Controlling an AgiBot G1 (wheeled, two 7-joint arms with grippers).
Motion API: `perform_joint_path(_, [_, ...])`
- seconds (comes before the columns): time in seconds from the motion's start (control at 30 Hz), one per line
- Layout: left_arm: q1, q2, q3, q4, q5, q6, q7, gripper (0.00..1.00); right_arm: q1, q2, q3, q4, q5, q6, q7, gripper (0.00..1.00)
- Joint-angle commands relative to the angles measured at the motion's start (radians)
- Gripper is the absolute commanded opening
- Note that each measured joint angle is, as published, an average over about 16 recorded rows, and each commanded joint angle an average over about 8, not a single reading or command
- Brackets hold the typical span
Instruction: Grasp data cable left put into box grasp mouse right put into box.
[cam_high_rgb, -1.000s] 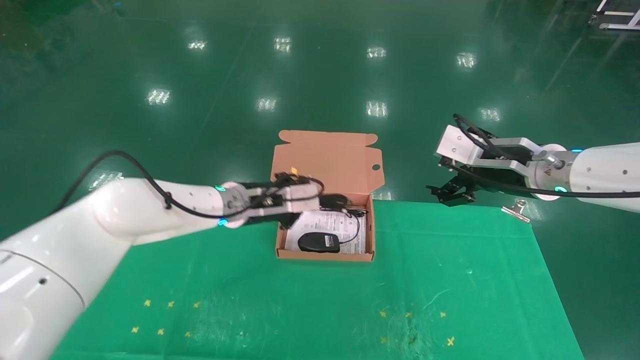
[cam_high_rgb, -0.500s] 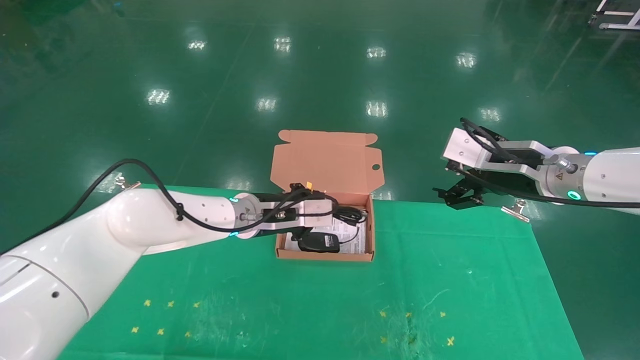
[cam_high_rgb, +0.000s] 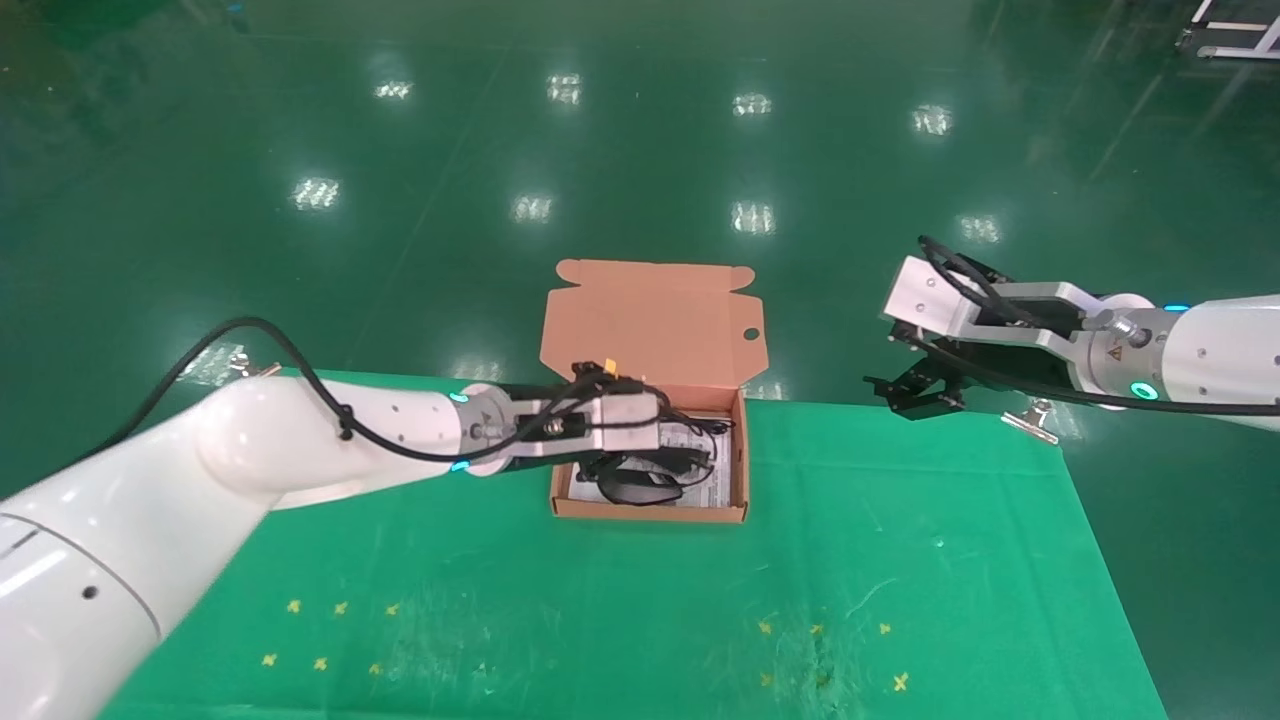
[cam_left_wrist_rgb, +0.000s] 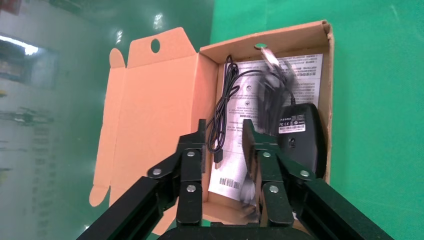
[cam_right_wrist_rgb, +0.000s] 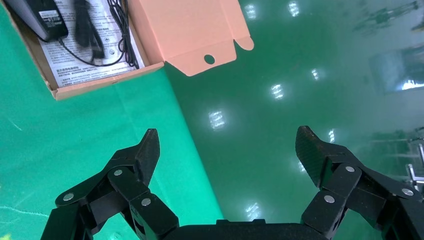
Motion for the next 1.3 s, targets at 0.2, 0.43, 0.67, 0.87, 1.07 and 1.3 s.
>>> perform_joint_path(0.2, [-0.056, -0.056, -0.039, -0.057, -0.043, -0.007, -0.023, 1.00, 0.054, 0.015, 0.010, 0.025, -0.045, 0.000, -0.018, 1.00])
perform_joint_path(0.43, [-0.085, -0.107, -0.076, -0.109, -0.073, 0.001, -0.031, 1.00, 0.098, 0.025, 0.006, 0.049, -0.090, -0.043, -0.045, 1.00])
perform_joint_path(0.67, [-0.028, -0.177, -0.149, -0.178, -0.151, 0.095, -0.076, 1.00, 0.033, 0.038, 0.086, 0.058, 0.014, -0.118, -0.079, 1.00])
perform_joint_path(0.87, [0.036, -0.245, -0.220, -0.243, -0.229, 0.191, -0.123, 1.00, -0.051, 0.052, 0.182, 0.066, 0.144, -0.199, -0.115, 1.00])
perform_joint_path(1.07, [0.100, -0.313, -0.292, -0.309, -0.306, 0.287, -0.169, 1.00, -0.134, 0.066, 0.277, 0.074, 0.274, -0.280, -0.152, 1.00])
perform_joint_path(1.3, [0.175, -0.392, -0.376, -0.385, -0.397, 0.400, -0.224, 1.00, -0.232, 0.083, 0.389, 0.084, 0.424, -0.375, -0.194, 1.00])
